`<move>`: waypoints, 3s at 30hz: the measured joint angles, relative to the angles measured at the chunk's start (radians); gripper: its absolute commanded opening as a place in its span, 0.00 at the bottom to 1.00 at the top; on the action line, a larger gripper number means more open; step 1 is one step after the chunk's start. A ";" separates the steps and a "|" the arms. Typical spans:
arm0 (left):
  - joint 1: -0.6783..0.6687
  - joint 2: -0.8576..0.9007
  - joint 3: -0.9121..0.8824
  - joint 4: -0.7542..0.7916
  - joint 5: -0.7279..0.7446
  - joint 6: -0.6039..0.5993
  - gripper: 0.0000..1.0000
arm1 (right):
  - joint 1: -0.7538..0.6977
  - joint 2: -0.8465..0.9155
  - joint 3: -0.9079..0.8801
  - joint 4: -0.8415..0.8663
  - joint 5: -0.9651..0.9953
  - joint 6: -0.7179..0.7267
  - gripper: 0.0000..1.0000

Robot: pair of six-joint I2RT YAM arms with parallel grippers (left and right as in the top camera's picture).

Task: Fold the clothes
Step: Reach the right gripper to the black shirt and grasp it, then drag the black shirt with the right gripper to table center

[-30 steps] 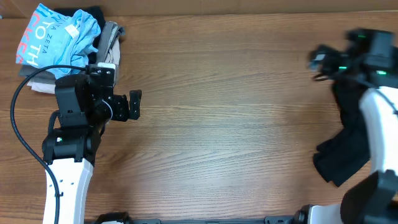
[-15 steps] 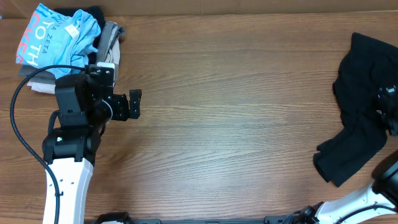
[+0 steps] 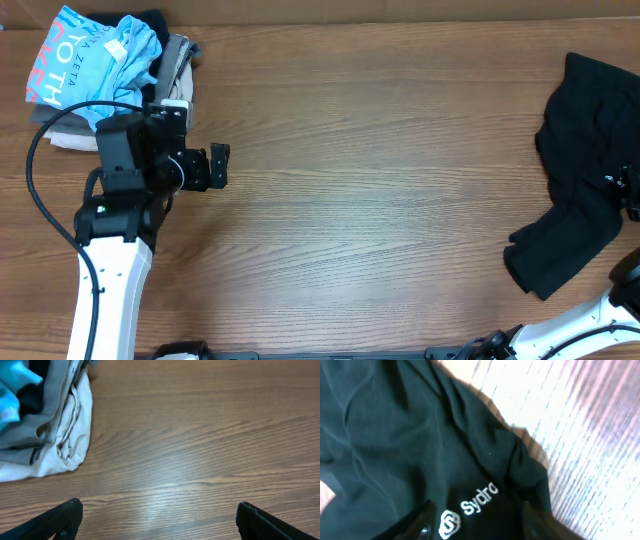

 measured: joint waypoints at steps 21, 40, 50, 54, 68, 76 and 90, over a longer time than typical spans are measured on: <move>0.000 0.021 0.000 0.090 0.010 -0.003 0.94 | 0.011 0.005 0.004 0.003 -0.105 -0.006 0.04; 0.000 0.024 0.043 0.130 0.065 -0.003 0.87 | 0.357 -0.205 0.292 -0.278 -0.231 -0.137 0.04; 0.000 0.024 0.279 0.126 0.067 -0.003 0.91 | 0.769 -0.213 0.317 -0.402 -0.265 -0.196 0.04; 0.000 0.024 0.314 0.126 0.027 -0.003 0.94 | 0.969 -0.213 0.317 -0.419 -0.266 -0.208 0.04; 0.042 0.024 0.320 0.093 -0.163 -0.003 0.98 | 1.571 -0.213 0.318 -0.405 -0.263 -0.211 0.20; 0.049 0.024 0.321 0.073 -0.178 -0.003 0.99 | 1.646 -0.213 0.318 -0.405 -0.266 -0.212 0.51; -0.007 0.049 0.334 -0.299 0.101 -0.017 0.80 | 1.146 -0.308 0.338 -0.636 -0.216 -0.176 0.52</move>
